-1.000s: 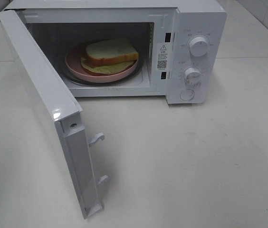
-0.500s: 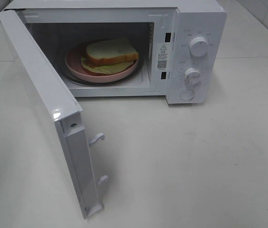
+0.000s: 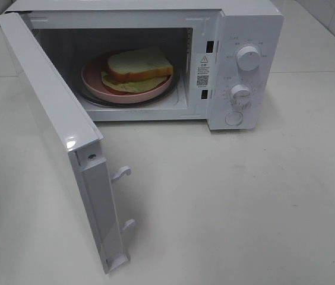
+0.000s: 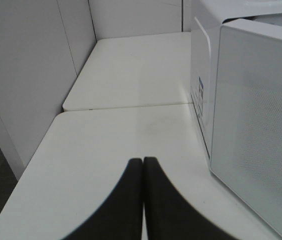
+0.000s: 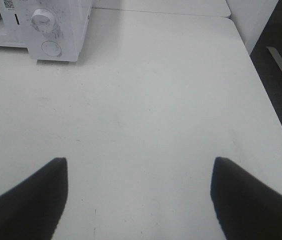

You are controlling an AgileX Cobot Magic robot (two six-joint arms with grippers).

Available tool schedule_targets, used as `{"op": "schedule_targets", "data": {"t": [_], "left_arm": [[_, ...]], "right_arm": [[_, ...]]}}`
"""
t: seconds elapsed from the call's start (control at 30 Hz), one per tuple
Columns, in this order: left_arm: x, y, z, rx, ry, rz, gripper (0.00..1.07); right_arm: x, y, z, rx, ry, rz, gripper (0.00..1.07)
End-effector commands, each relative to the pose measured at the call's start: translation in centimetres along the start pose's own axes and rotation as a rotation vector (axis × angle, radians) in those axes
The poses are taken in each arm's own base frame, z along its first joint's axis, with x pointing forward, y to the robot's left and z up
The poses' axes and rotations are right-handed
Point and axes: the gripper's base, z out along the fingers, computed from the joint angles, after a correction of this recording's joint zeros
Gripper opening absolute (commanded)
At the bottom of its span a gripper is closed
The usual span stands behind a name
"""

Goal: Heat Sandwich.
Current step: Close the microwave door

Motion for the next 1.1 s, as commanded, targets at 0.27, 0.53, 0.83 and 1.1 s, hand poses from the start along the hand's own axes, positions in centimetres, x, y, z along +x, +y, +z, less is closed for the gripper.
{"op": "schedule_targets", "data": {"t": [0.27,0.53,0.83,1.1], "left_arm": [[0.3,0.1,4.2,-0.018,-0.04,-0.005,0.0],[0.9,-2.3,7.0,0.13,-0.017,0.077,0.0],[2.2,-5.8,9.8,0.272,0.003,0.103,0.0],[3.0,-8.9,11.6,0.375,0.028,0.127,0.0]], "right_arm": [[0.2,0.0,-0.3,0.007,-0.026,0.016,0.76],[0.2,0.0,-0.3,0.007,-0.026,0.016,0.76],[0.2,0.0,-0.3,0.007,-0.026,0.016,0.76],[0.2,0.0,-0.3,0.007,-0.026,0.016,0.76]]}}
